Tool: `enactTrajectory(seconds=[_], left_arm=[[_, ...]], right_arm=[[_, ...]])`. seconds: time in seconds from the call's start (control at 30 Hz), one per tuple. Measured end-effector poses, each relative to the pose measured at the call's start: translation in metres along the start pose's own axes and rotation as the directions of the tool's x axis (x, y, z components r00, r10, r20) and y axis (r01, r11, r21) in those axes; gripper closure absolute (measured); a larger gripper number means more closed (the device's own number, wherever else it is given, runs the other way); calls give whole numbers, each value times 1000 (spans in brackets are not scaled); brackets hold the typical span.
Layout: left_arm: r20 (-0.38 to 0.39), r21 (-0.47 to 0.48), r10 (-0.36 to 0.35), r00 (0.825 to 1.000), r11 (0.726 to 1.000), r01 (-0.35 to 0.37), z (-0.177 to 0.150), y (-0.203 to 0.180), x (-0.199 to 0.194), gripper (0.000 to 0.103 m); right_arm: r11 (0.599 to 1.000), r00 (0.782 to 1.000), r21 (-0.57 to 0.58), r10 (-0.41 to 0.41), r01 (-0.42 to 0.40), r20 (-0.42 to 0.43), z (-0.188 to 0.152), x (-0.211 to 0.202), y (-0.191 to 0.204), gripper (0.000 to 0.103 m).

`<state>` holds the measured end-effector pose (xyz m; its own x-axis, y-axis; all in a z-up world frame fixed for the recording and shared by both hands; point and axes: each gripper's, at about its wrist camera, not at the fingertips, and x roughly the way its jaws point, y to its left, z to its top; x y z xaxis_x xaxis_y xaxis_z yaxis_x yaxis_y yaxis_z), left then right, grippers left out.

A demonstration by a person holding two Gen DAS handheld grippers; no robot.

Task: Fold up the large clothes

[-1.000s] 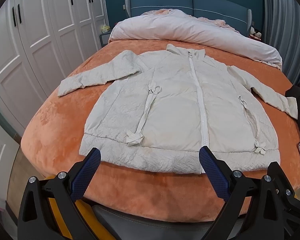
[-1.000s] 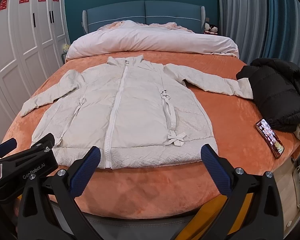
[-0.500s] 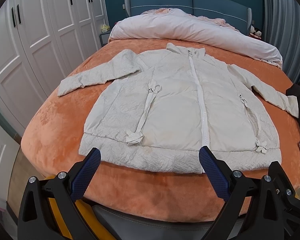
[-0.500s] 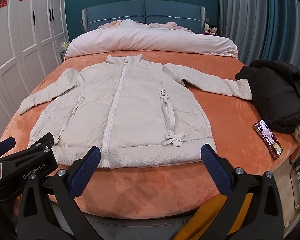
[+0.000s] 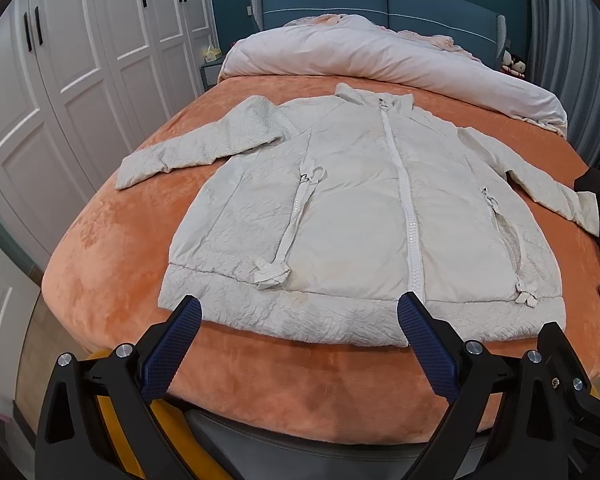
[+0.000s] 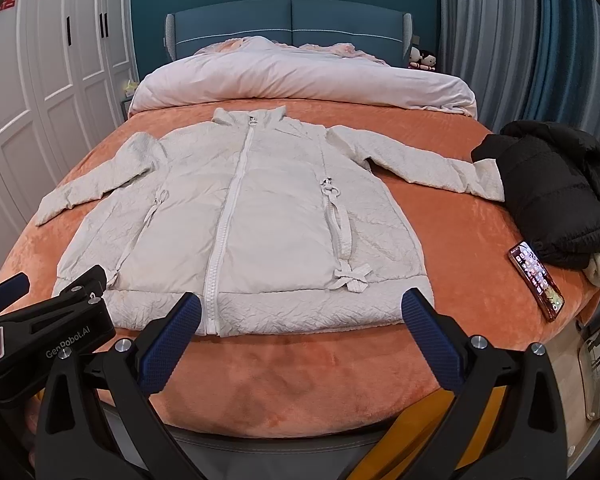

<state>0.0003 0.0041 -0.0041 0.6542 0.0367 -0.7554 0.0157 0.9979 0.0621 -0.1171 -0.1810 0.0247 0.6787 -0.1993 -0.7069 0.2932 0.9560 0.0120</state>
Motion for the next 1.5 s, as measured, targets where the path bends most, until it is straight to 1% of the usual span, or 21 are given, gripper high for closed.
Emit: enactTrajectory(seconds=[0.5,0.93,1.5], left_arm=[[-7,3,5,1000,1000,-5,-1,2,3,7],[-30,10,16,999,1000,-16,-4,-2,14,8],[-34,12,17,999,1000,-17,-4,-3,14,8]], right_arm=[[1000,1000,0,-1,1,-13,-6,6,-6,5],[1000,999,-9,-10,10,-43,-5,14,3,5],[1000,999,-9,-10,10,-46,-6,16,4,5]])
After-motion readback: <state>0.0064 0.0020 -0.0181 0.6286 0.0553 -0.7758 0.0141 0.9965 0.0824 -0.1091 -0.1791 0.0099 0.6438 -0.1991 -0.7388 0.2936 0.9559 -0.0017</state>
